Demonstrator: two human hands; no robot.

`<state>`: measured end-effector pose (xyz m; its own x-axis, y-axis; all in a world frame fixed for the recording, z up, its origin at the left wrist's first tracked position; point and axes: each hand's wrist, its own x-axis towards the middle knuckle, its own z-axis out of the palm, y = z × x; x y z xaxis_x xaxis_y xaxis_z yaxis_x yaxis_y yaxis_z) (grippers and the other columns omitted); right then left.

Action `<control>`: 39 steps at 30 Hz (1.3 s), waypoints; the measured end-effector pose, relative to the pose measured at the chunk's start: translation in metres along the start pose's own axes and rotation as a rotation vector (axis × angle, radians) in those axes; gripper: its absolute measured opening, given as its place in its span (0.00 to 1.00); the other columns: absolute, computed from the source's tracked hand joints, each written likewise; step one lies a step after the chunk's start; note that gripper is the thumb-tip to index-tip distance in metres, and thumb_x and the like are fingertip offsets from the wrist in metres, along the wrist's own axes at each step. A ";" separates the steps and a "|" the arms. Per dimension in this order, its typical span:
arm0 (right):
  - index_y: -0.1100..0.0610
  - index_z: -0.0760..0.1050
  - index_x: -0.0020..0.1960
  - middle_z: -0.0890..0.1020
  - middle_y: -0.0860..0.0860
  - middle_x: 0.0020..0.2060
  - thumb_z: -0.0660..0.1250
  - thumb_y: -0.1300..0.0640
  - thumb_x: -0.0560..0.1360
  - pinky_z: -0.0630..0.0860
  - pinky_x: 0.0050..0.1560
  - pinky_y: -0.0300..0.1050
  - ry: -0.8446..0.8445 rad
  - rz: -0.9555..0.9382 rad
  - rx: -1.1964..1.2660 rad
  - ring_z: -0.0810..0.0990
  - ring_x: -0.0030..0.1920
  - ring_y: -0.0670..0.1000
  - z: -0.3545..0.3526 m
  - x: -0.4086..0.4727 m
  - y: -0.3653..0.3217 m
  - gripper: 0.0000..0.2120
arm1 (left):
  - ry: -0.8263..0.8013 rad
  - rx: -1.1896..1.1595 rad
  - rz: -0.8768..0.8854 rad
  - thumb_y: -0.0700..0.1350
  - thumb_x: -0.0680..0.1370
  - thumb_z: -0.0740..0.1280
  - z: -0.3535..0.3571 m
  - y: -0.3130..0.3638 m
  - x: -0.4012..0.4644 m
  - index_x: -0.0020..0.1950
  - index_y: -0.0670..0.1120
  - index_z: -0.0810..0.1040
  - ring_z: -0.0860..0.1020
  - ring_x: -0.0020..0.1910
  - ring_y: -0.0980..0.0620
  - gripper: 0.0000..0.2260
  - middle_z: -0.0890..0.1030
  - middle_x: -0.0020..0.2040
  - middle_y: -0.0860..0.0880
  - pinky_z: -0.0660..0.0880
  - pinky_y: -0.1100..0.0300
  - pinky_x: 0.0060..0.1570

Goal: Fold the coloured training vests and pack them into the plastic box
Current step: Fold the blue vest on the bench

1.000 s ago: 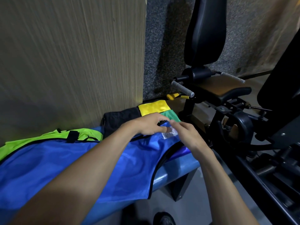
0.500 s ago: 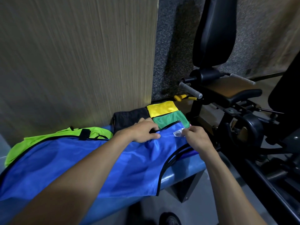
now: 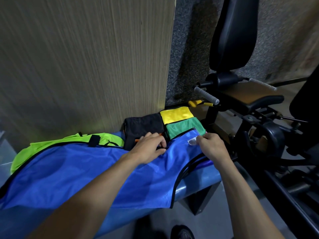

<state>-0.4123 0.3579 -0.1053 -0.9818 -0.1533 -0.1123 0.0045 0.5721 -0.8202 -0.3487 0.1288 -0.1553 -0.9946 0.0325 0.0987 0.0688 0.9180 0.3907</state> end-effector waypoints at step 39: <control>0.62 0.76 0.39 0.80 0.60 0.40 0.66 0.45 0.78 0.69 0.42 0.49 0.139 0.005 -0.178 0.78 0.44 0.63 0.018 0.008 0.004 0.21 | 0.293 0.311 0.012 0.56 0.82 0.56 -0.016 -0.056 -0.119 0.57 0.53 0.76 0.76 0.54 0.51 0.13 0.77 0.52 0.57 0.78 0.51 0.49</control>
<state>-0.4163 0.3439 -0.1194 -0.9986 -0.0449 -0.0277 -0.0122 0.7073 -0.7068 -0.2331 0.0675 -0.1741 -0.9266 -0.0281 0.3749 0.0093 0.9952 0.0975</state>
